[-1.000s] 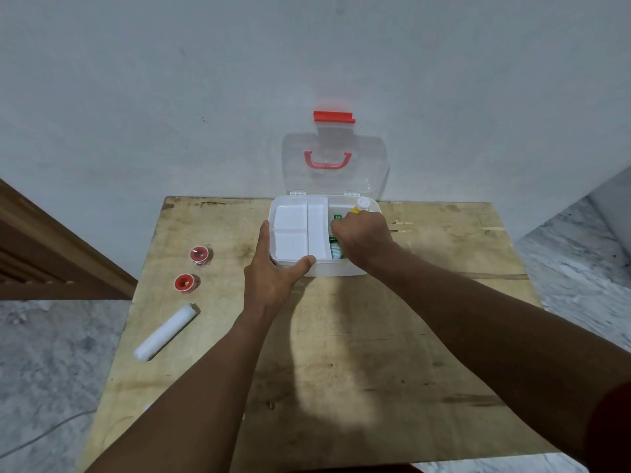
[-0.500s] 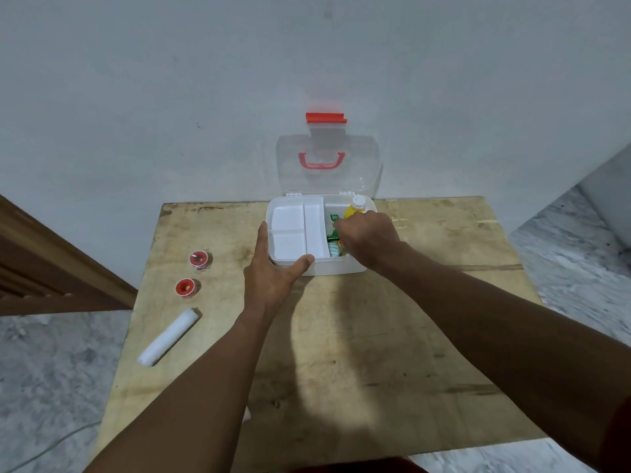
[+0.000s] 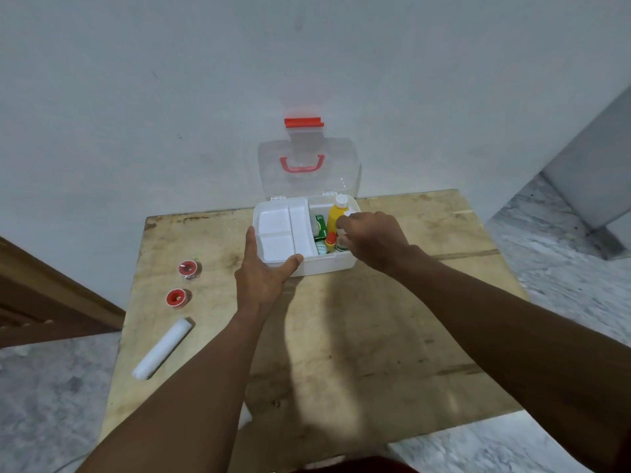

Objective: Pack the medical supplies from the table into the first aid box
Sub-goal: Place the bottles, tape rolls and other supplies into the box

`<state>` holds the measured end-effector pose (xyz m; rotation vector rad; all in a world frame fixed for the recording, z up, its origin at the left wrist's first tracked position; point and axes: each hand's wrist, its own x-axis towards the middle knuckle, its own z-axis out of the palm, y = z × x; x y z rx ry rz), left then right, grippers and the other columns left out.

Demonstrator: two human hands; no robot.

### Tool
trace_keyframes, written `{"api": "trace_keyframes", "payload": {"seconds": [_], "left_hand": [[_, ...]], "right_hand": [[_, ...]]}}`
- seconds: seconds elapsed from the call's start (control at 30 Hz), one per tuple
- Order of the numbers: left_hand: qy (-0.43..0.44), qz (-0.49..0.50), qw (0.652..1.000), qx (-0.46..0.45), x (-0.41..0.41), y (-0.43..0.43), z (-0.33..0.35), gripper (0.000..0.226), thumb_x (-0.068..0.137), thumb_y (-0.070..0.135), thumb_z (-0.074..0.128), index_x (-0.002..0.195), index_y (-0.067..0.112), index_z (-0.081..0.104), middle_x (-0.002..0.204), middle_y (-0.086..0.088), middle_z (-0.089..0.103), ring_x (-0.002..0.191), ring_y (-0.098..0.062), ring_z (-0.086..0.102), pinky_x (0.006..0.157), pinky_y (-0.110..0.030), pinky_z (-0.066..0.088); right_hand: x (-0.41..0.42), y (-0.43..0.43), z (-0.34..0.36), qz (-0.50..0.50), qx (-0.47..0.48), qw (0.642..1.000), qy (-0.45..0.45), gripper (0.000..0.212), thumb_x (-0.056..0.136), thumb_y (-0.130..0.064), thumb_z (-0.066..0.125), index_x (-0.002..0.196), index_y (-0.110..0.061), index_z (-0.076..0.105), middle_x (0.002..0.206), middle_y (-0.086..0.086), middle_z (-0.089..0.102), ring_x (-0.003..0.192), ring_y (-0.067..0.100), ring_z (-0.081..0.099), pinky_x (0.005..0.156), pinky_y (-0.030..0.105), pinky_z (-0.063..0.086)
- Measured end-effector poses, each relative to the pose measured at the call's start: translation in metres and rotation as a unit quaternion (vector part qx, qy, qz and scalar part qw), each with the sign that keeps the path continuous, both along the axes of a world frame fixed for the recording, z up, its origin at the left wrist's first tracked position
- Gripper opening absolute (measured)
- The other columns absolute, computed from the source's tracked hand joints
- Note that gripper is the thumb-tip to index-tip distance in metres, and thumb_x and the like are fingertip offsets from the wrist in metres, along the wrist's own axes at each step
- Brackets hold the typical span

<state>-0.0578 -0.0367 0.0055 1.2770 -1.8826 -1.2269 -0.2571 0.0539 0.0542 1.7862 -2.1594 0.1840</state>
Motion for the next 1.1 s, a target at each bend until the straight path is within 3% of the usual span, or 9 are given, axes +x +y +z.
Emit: {"api": "trace_keyframes", "payload": {"seconds": [0.13, 0.23, 0.33, 0.47, 0.57, 0.67, 0.8, 0.93, 1.1], "left_hand": [[0.004, -0.012, 1.0, -0.001, 0.001, -0.001, 0.0, 0.095, 0.073, 0.048, 0.082, 0.15, 0.031, 0.028, 0.135, 0.005, 0.056, 0.118, -0.02, 0.054, 0.097, -0.04, 0.052], [0.012, -0.013, 1.0, 0.002, 0.001, -0.001, 0.001, 0.091, 0.074, 0.046, 0.082, 0.148, 0.032, 0.031, 0.131, 0.006, 0.058, 0.114, -0.017, 0.055, 0.096, -0.039, 0.052], [0.014, -0.009, 1.0, 0.001, 0.002, -0.001, 0.0, 0.091, 0.073, 0.045, 0.083, 0.147, 0.03, 0.033, 0.129, 0.006, 0.059, 0.11, -0.016, 0.056, 0.094, -0.039, 0.053], [0.019, -0.012, 1.0, 0.005, 0.002, 0.0, 0.002, 0.087, 0.073, 0.043, 0.083, 0.145, 0.034, 0.035, 0.127, 0.01, 0.06, 0.109, -0.014, 0.057, 0.091, -0.034, 0.053], [0.02, -0.012, 1.0, 0.002, 0.001, 0.001, 0.003, 0.086, 0.074, 0.044, 0.083, 0.144, 0.036, 0.035, 0.126, 0.012, 0.059, 0.109, -0.013, 0.056, 0.086, -0.031, 0.052], [0.017, -0.002, 1.0, 0.002, 0.0, 0.002, 0.004, 0.083, 0.074, 0.043, 0.084, 0.143, 0.037, 0.037, 0.123, 0.016, 0.059, 0.108, -0.01, 0.056, 0.077, -0.022, 0.049], [0.011, -0.01, 1.0, 0.006, 0.0, 0.001, 0.008, 0.081, 0.073, 0.044, 0.083, 0.141, 0.043, 0.039, 0.126, 0.017, 0.061, 0.114, -0.013, 0.058, 0.086, -0.034, 0.054], [0.0, -0.017, 1.0, 0.004, -0.001, 0.0, 0.01, 0.082, 0.073, 0.046, 0.082, 0.142, 0.043, 0.038, 0.13, 0.016, 0.058, 0.118, -0.015, 0.055, 0.093, -0.044, 0.053], [0.002, -0.009, 1.0, 0.012, -0.005, 0.001, 0.014, 0.075, 0.077, 0.035, 0.083, 0.14, 0.041, 0.042, 0.128, 0.02, 0.059, 0.117, -0.005, 0.055, 0.094, -0.039, 0.053]], "right_hand": [[-0.001, 0.015, 0.009, -0.056, 0.009, 0.992, -0.109, 0.02, 0.088, -0.028, 0.07, 0.099, -0.011, 0.069, 0.087, 0.006, 0.074, 0.074, 0.034, 0.067, 0.059, 0.034, 0.049], [-0.01, 0.029, 0.016, -0.103, -0.013, 0.965, -0.241, 0.033, 0.084, -0.035, 0.075, 0.108, -0.013, 0.068, 0.097, 0.0, 0.073, 0.081, 0.023, 0.065, 0.067, 0.028, 0.043], [-0.025, 0.041, 0.017, -0.142, 0.025, 0.915, -0.376, 0.07, 0.071, -0.04, 0.087, 0.13, -0.017, 0.058, 0.115, 0.001, 0.066, 0.089, 0.013, 0.054, 0.077, 0.027, 0.042], [-0.044, 0.045, 0.012, -0.144, 0.083, 0.858, -0.486, 0.123, 0.057, -0.037, 0.095, 0.155, -0.024, 0.023, 0.146, 0.004, 0.045, 0.124, 0.021, 0.05, 0.092, 0.027, 0.042], [-0.056, 0.033, 0.008, -0.117, 0.124, 0.853, -0.494, 0.144, 0.049, -0.039, 0.098, 0.159, -0.025, 0.007, 0.162, 0.004, 0.023, 0.145, 0.022, 0.032, 0.112, 0.037, 0.037], [-0.066, 0.018, 0.002, -0.071, 0.165, 0.866, -0.467, 0.151, 0.044, -0.052, 0.096, 0.159, -0.023, 0.002, 0.165, 0.0, 0.012, 0.15, 0.021, 0.02, 0.12, 0.046, 0.028], [-0.074, 0.004, -0.001, -0.008, 0.186, 0.874, -0.449, 0.152, 0.037, -0.067, 0.09, 0.158, -0.022, 0.008, 0.162, -0.004, 0.017, 0.147, 0.017, 0.02, 0.121, 0.043, 0.024], [-0.079, -0.003, -0.013, 0.048, 0.191, 0.86, -0.47, 0.132, 0.047, -0.059, 0.094, 0.152, -0.03, 0.02, 0.15, -0.017, 0.027, 0.138, 0.007, 0.027, 0.117, 0.036, 0.026], [-0.077, -0.007, -0.033, 0.053, 0.198, 0.847, -0.491, 0.155, 0.042, -0.081, 0.08, 0.156, -0.032, -0.012, 0.165, -0.008, 0.003, 0.153, 0.017, 0.004, 0.123, 0.048, 0.016]]}}
